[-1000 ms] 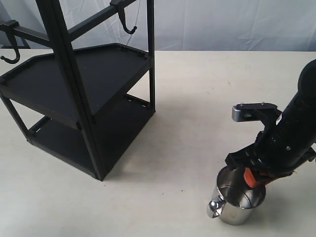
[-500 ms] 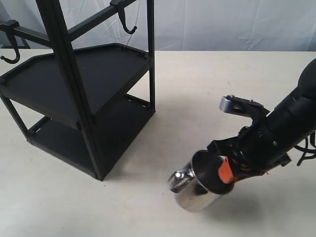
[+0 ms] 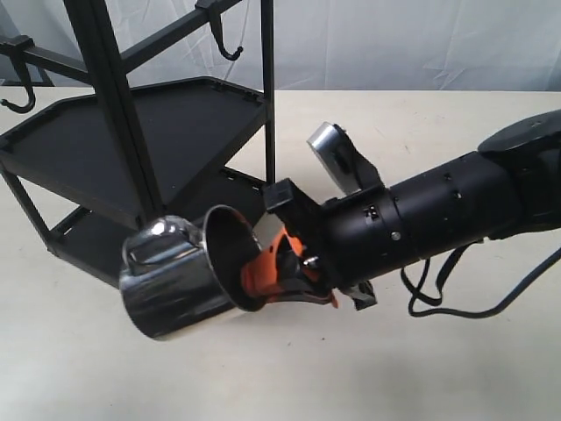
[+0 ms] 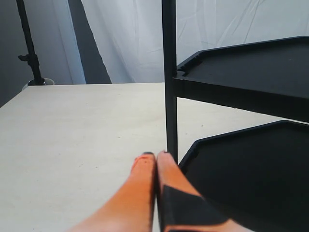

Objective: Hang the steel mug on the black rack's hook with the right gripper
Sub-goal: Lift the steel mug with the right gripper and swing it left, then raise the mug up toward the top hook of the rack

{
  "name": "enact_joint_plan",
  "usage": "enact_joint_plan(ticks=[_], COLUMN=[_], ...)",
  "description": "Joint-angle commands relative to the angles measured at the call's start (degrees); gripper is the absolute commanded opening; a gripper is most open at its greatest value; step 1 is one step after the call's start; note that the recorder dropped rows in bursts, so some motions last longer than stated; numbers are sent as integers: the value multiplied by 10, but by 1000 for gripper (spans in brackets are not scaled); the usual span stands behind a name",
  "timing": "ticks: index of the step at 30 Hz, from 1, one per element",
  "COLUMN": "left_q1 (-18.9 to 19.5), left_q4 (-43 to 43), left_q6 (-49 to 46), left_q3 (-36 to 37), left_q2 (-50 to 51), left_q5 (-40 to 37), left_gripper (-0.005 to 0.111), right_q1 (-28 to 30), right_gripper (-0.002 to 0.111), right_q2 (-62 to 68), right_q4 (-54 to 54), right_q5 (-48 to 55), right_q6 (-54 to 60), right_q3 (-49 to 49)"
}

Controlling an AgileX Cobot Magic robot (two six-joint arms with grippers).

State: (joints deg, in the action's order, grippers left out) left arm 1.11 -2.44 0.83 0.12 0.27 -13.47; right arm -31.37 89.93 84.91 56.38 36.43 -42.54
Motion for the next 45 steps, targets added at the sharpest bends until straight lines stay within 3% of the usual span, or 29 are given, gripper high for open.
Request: enact_joint_plan(ticks=[1, 4, 10, 13, 19, 23, 26, 33, 36, 38, 40, 45], left_q1=[-1, -1, -1, -1, -1, -1, -1, -1, -1, -1, -1, -1], left_q4=[-1, -1, -1, -1, -1, -1, -1, -1, -1, -1, -1, -1], left_q6=[1, 1, 1, 1, 1, 1, 1, 1, 1, 1, 1, 1], left_q3=[-1, -1, -1, -1, -1, -1, -1, -1, -1, -1, -1, -1], left_q2=[-3, -3, -3, -3, -3, -3, -3, -3, -3, -3, -3, -3], left_q5=[2, 2, 2, 2, 2, 2, 2, 2, 2, 2, 2, 2], left_gripper=[2, 2, 2, 2, 2, 2, 2, 2, 2, 2, 2, 2], right_q1=[-47, -77, -83, -50, 72, 120, 120, 119, 119, 106, 56, -117], right_gripper=[-1, -1, -1, -1, -1, -1, -1, -1, -1, -1, -1, -1], right_q2=[-6, -6, -13, -39, -112, -165, -201, -251, -253, -253, -253, -227], right_q4=[100, 150, 105, 33, -120, -224, -255, -261, -251, -249, -249, -280], right_q5=[-3, -10, -7, 0, -10, -107, -202, -469, -530, -551, -622, -824], right_q6=[-11, -28, -41, -61, -116, -155, -155, -155, -155, -155, -155, -127], right_q3=[1, 1, 1, 1, -1, -1, -1, -1, -1, -1, -1, -1])
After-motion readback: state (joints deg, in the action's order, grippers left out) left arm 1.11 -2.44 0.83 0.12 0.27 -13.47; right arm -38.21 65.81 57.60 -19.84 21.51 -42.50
